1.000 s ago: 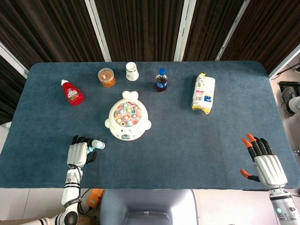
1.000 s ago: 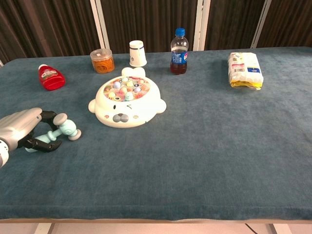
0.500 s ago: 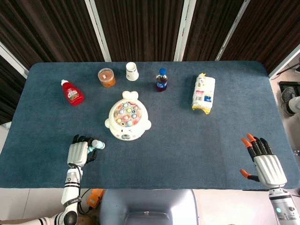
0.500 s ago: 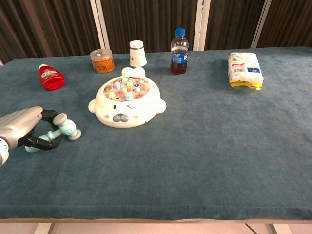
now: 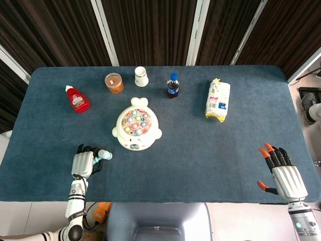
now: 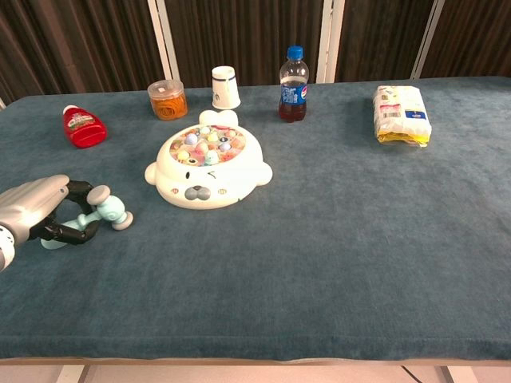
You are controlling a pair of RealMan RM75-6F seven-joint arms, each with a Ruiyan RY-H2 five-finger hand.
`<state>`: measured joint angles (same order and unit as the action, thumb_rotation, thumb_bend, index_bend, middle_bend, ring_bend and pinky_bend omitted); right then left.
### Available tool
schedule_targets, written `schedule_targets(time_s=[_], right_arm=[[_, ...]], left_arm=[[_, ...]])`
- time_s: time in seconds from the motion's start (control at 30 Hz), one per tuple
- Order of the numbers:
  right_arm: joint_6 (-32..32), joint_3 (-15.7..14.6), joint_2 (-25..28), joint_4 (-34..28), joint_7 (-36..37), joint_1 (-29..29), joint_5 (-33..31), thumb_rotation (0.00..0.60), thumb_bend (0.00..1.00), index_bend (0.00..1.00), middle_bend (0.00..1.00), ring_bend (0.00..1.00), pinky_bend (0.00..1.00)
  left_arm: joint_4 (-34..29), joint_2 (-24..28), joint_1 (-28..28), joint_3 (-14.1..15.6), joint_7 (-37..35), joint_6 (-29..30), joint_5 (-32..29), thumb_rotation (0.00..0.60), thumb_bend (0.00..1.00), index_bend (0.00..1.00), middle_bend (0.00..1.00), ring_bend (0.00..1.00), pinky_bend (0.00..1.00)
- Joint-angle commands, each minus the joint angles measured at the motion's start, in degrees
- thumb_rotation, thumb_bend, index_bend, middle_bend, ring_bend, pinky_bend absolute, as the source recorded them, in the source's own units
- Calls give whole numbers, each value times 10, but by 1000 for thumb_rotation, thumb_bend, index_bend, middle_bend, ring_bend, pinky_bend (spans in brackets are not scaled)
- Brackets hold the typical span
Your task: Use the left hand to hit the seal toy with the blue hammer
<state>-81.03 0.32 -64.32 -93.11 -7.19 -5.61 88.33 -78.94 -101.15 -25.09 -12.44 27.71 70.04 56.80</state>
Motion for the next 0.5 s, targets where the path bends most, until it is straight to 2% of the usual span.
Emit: schedule_targets(time_s=[0.03, 0.2, 0.5], right_arm=[[1, 0, 0, 0, -1, 0, 0, 600, 232, 0, 0, 0, 0], [1, 1, -1, 0, -1, 0, -1, 600, 232, 0, 0, 0, 0], [2, 0, -1, 0, -2, -1, -1, 600, 232, 0, 0, 0, 0]], left_arm=[[2, -1, -1, 0, -1, -2, -1, 521, 441, 391, 404, 218, 109], [6, 0, -2, 2, 1, -2, -3, 525, 441, 415, 434, 247, 109], [8, -1, -1, 3, -12, 2, 5, 594, 459, 462, 493, 299, 110]])
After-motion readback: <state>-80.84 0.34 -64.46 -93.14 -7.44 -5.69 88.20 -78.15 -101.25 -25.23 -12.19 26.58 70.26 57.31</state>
